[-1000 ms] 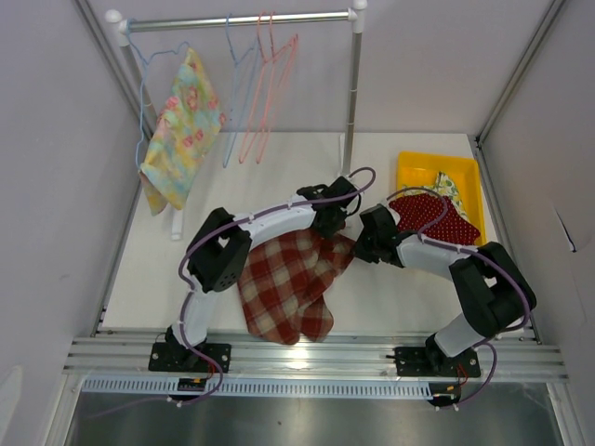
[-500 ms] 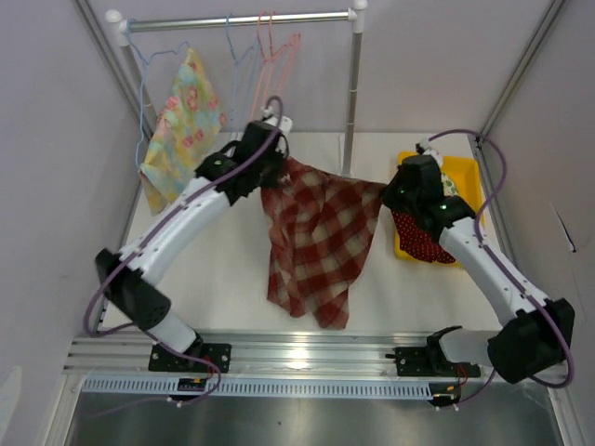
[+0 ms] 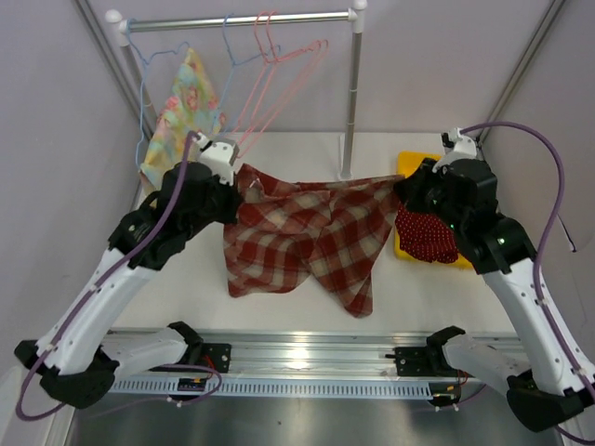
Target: Place the skirt on the hanger
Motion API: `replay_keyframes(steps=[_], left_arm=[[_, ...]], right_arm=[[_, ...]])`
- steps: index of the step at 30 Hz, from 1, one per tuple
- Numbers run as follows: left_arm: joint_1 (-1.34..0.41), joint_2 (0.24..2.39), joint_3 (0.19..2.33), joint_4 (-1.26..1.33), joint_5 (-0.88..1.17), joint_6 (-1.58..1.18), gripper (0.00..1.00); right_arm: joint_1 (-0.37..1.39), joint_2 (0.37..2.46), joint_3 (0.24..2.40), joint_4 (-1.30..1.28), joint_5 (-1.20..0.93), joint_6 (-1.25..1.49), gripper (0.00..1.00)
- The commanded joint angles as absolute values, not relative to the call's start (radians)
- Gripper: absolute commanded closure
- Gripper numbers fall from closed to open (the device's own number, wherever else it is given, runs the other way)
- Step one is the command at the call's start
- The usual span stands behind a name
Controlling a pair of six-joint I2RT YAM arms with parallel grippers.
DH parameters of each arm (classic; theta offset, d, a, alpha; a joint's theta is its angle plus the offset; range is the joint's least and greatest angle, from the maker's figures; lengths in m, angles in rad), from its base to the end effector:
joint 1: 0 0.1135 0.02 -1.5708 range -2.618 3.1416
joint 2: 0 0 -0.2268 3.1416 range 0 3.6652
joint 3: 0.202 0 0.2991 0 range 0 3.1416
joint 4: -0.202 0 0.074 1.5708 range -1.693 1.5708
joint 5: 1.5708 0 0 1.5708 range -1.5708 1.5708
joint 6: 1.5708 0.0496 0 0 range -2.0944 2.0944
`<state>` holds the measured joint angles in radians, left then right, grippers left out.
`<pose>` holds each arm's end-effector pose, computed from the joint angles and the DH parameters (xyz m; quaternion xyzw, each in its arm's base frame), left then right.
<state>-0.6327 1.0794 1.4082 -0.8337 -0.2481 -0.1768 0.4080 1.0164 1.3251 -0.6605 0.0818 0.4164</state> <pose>0.2312 -0.1544 0.4058 0.1319 0.8468 -0.1006 0.5054 0.2563 0.1063 0.4100 0.0269 0.8191 0.1984 0.5375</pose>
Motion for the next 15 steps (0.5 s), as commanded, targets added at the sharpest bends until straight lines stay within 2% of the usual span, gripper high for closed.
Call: replay_keyframes(steps=[1,10,15], left_arm=[[-0.626,0.924,1.407,-0.848,-0.218,-0.181,1.00],[-0.624,0.743,1.419,-0.848,-0.155,-0.156,1.00],[-0.624,0.753,1.532,-0.929,-0.159,-0.173,1.00]], right_arm=[[0.422,0.915,1.396,-0.681,0.084,0.298,0.91],[0.442,0.871,1.583,-0.744,-0.051,0.227,0.91],[0.442,0.893,1.716,-0.810,-0.110,0.222,0.91]])
